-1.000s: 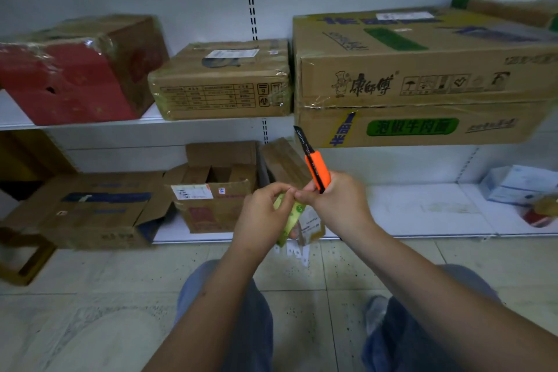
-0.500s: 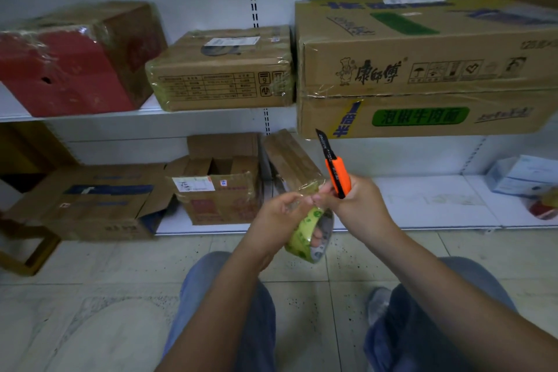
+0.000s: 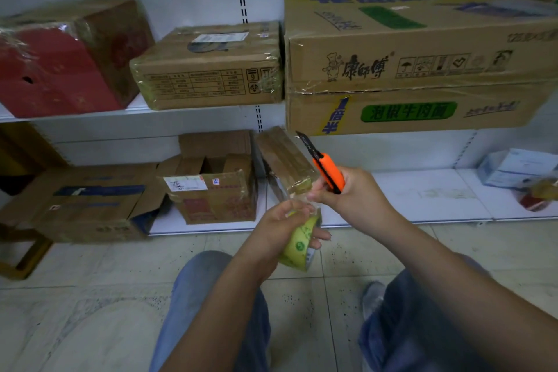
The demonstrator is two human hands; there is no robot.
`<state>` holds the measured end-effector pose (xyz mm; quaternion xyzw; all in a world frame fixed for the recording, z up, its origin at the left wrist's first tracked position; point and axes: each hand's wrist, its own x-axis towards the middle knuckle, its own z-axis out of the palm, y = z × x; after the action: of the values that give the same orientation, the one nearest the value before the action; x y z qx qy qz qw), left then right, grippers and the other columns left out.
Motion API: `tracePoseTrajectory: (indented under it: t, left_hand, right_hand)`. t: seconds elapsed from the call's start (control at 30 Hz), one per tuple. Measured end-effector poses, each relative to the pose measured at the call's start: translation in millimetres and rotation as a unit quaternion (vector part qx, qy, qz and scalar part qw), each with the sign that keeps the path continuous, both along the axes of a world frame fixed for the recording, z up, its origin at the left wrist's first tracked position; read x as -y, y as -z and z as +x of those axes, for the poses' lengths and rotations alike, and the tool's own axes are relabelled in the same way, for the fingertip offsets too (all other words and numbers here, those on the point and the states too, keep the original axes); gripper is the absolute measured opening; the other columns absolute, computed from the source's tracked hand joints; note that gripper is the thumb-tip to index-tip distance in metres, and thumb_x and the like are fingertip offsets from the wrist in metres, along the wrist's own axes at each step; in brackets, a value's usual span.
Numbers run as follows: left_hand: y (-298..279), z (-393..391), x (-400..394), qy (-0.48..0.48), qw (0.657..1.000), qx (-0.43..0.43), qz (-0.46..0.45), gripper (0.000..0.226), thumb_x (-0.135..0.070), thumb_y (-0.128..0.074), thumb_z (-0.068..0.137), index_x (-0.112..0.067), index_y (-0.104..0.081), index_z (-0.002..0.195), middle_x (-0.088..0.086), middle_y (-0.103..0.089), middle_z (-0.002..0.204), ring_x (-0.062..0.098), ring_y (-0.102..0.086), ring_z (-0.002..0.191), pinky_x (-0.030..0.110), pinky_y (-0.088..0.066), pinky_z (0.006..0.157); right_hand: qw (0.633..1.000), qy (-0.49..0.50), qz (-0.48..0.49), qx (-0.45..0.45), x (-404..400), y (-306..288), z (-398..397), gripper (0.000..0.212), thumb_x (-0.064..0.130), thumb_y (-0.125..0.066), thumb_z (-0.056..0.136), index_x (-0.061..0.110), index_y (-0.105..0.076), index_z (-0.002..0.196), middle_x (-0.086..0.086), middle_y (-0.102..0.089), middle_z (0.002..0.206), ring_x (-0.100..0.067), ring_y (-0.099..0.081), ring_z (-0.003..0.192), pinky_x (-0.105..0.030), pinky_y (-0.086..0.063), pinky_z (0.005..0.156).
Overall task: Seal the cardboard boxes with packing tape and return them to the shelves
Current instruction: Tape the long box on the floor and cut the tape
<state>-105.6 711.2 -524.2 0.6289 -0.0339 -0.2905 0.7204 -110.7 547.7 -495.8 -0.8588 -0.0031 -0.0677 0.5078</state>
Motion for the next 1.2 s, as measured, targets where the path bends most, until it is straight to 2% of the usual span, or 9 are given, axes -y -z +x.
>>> tracePoseTrajectory:
  t: [0.27,0.4,0.53,0.7,0.87,0.97,1.07,1.13,1.2]
  left_hand:
    - [13.1,11.6,1.1,-0.044,0.977,-0.169,-0.125,0.074,-0.062,-0.030,0.100,0.000,-0.069,0.114,0.021,-0.068,0.086,0.029,-0.063,0.071,0.033,-0.056,0.065]
    - [11.6,17.4,4.4,-0.058,0.982,-0.153,-0.091,0.045,-0.041,-0.042,0.103,-0.006,-0.067,0.115,0.005,-0.073,0.094,0.021,-0.070,0.076,0.032,-0.056,0.071]
    - [18.1,21.1,-0.7,-0.076,0.981,-0.169,-0.061,0.025,-0.019,-0.047,0.101,-0.001,-0.063,0.106,0.011,-0.068,0.080,0.022,-0.065,0.066,0.027,-0.056,0.056]
    - [30.3,26.9,-11.9,-0.069,0.986,-0.142,-0.055,0.026,-0.001,-0.047,0.095,-0.007,-0.071,0.088,0.010,-0.070,0.071,0.020,-0.067,0.061,0.030,-0.055,0.060]
    - [34.8,37.2,-25.5,-0.092,0.987,-0.115,-0.058,0.044,0.009,-0.048,0.095,-0.011,-0.051,0.134,0.017,-0.074,0.104,0.028,-0.073,0.087,0.040,-0.061,0.071]
    - [44.7,48.0,-34.9,-0.096,0.991,-0.090,-0.020,0.048,0.008,-0.045,0.099,-0.020,-0.045,0.138,0.013,-0.075,0.104,0.027,-0.073,0.096,0.042,-0.058,0.080]
    - [54.6,64.9,-42.6,-0.072,0.994,-0.068,0.052,0.050,0.003,-0.051,0.098,-0.031,-0.044,0.134,0.017,-0.069,0.121,0.030,-0.067,0.112,0.054,-0.050,0.099]
    - [60.7,80.7,-42.6,-0.050,0.992,-0.050,0.107,0.050,0.002,-0.054,0.097,-0.031,-0.043,0.134,0.016,-0.065,0.128,0.030,-0.065,0.116,0.056,-0.048,0.101]
    - [69.3,100.1,-41.5,-0.055,0.987,-0.045,0.147,0.054,0.004,-0.053,0.097,-0.024,-0.039,0.141,0.017,-0.064,0.128,0.030,-0.066,0.110,0.047,-0.055,0.095]
  right_hand:
    - [0.998,-0.057,-0.032,-0.018,4.0,17.5,-3.1,0.004,0.020,-0.078,0.085,0.022,-0.075,0.086,0.009,-0.074,0.082,-0.003,-0.067,0.075,-0.017,-0.052,0.070]
    - [0.994,-0.080,-0.074,-0.015,0.9,23.5,-3.8,0.008,0.023,-0.075,0.087,0.025,-0.076,0.095,0.010,-0.073,0.086,-0.001,-0.068,0.074,-0.015,-0.052,0.067]
    - [0.979,-0.092,-0.179,0.003,1.1,34.7,0.2,0.008,0.032,-0.072,0.089,0.026,-0.074,0.095,0.010,-0.068,0.090,-0.005,-0.063,0.081,-0.037,-0.053,0.075]
    - [0.952,-0.150,-0.265,0.014,-4.5,48.9,-6.9,0.023,0.034,-0.067,0.091,0.033,-0.069,0.114,0.014,-0.065,0.110,-0.009,-0.062,0.097,-0.037,-0.053,0.083]
    - [0.973,-0.163,-0.160,0.014,-8.8,51.8,-24.9,0.046,0.039,-0.063,0.096,0.040,-0.051,0.140,0.027,-0.037,0.151,0.014,-0.055,0.111,-0.016,-0.046,0.098]
    - [0.992,-0.110,-0.045,-0.043,-9.1,55.4,-28.9,0.043,0.033,-0.065,0.095,0.050,-0.050,0.131,0.022,-0.057,0.129,-0.004,-0.067,0.065,-0.019,-0.056,0.065]
    - [0.987,0.013,-0.141,-0.079,1.6,79.3,-2.9,0.013,0.030,-0.063,0.096,0.018,-0.069,0.096,-0.001,-0.063,0.069,-0.019,-0.062,0.054,-0.037,-0.056,0.059]
    - [0.963,0.055,-0.223,-0.141,9.0,106.1,28.9,0.030,0.029,-0.065,0.094,0.014,-0.055,0.071,-0.004,-0.055,0.062,-0.019,-0.055,0.055,-0.031,-0.045,0.053]
    - [0.953,0.096,-0.228,-0.175,7.5,126.7,62.6,0.028,0.039,-0.070,0.089,0.015,-0.057,0.083,-0.005,-0.059,0.079,-0.023,-0.059,0.069,-0.027,-0.042,0.057]
